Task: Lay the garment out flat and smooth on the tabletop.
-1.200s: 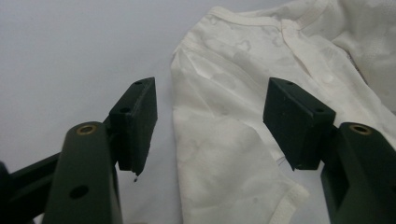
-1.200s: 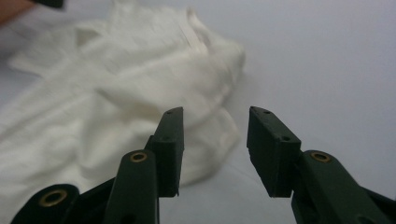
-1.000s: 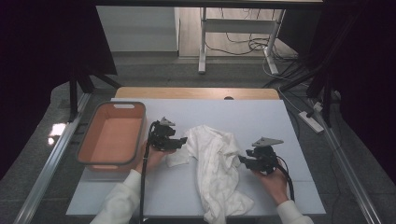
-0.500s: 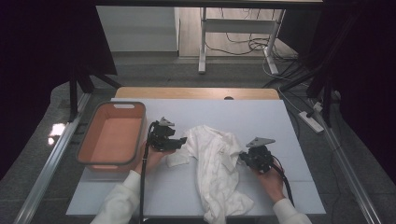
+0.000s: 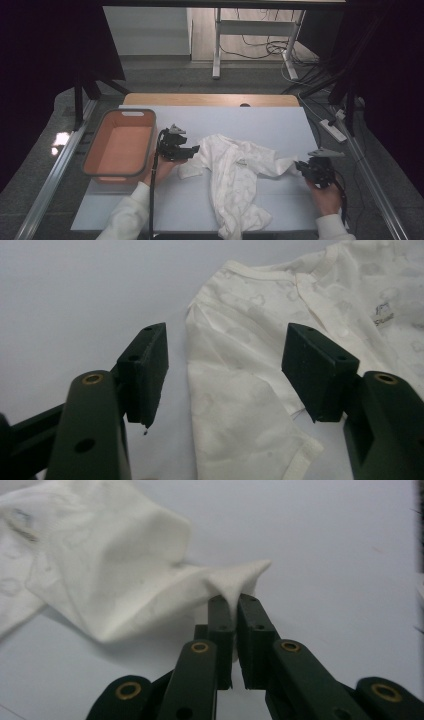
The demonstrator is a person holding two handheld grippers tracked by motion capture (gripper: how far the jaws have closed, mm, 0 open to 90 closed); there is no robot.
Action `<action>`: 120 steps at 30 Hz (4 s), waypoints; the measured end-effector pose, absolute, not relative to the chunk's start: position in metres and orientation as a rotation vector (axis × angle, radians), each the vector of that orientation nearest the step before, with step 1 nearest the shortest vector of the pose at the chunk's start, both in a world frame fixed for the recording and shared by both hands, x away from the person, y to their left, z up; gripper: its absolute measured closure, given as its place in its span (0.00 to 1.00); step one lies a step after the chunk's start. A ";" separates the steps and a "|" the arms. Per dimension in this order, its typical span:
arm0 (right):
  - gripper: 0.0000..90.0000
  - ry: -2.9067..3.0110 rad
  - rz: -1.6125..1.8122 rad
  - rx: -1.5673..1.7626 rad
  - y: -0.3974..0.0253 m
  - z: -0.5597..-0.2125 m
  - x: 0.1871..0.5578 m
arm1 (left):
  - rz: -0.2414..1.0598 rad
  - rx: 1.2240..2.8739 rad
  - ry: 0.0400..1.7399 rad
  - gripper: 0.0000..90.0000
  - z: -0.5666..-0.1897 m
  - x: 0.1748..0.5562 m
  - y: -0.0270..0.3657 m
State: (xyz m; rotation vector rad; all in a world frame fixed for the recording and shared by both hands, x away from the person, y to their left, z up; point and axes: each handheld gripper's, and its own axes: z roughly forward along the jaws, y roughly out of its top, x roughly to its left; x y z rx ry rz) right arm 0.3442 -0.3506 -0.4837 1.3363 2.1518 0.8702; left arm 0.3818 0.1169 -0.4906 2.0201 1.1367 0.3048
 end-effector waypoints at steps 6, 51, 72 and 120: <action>0.93 2.089 0.817 1.443 -0.386 -0.485 0.335 | 0.300 2.021 1.134 0.40 -0.491 0.384 0.114; 0.98 2.286 0.727 1.304 -0.353 -0.504 0.389 | 0.289 2.029 1.131 0.40 -0.490 0.374 0.119; 0.55 2.106 0.895 1.362 -0.377 -0.490 0.381 | 0.279 2.099 1.056 0.43 -0.492 0.353 0.109; 0.47 2.064 1.099 1.361 -0.372 -0.482 0.372 | 0.313 2.275 0.952 0.94 -0.517 0.338 0.085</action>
